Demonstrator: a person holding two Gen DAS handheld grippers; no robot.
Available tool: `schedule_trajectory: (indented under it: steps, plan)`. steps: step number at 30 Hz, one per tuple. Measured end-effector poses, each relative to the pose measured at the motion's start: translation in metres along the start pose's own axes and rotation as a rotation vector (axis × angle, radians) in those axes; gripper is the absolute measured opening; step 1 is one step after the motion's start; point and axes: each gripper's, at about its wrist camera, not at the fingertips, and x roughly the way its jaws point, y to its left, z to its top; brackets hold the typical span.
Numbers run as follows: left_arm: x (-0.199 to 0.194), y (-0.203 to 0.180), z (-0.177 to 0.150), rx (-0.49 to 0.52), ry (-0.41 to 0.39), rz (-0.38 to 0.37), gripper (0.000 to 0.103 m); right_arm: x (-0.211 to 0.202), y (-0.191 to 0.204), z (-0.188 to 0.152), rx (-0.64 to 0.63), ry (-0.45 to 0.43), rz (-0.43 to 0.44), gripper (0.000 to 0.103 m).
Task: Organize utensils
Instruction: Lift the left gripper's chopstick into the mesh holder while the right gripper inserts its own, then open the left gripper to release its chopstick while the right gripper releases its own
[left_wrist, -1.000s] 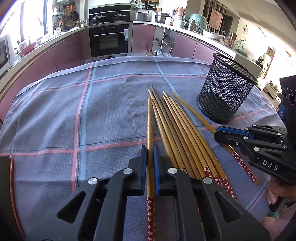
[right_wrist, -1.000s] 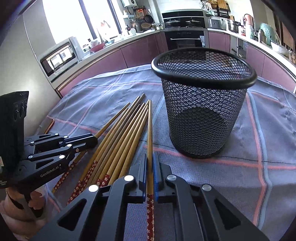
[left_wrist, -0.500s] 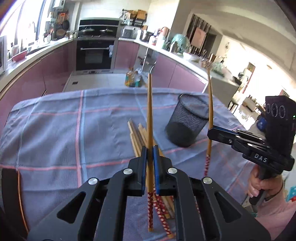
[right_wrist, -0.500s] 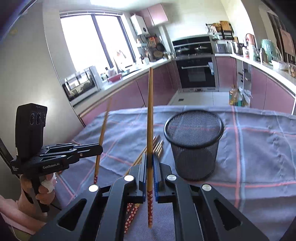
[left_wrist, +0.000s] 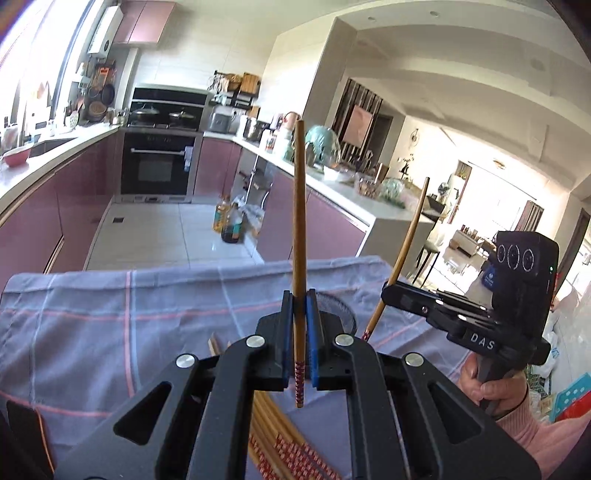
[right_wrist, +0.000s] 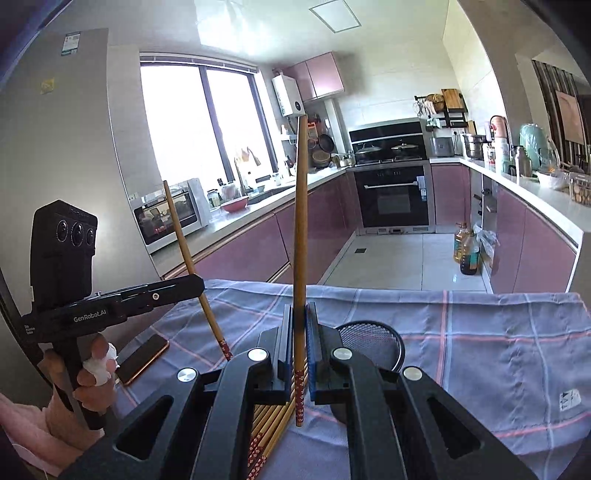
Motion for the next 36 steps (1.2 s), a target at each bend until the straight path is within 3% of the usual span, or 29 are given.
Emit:
schedule_trajectory:
  steps: [6,13,24,28,34,36]
  plan:
    - [0.014,-0.02,0.035,0.009,-0.065,-0.021,0.008,-0.001,-0.014,0.024,-0.008,-0.057,-0.039,0.005]
    - [0.047,-0.035,0.047,0.035,-0.065,0.012,0.008,0.019,-0.037,0.03,0.009,-0.051,-0.086,0.005]
    - [0.114,-0.047,0.004,0.112,0.146,0.05,0.008,0.068,-0.048,-0.002,0.012,0.156,-0.113,0.005]
    - [0.127,-0.045,-0.008,0.132,0.18,0.06,0.008,0.081,-0.048,-0.01,0.016,0.217,-0.111,0.006]
    - [0.138,-0.039,-0.013,0.132,0.196,0.075,0.008,0.091,-0.048,-0.009,0.037,0.231,-0.124,0.007]
    - [0.142,-0.032,-0.011,0.134,0.194,0.079,0.014,0.092,-0.051,-0.009,0.045,0.228,-0.134,0.008]
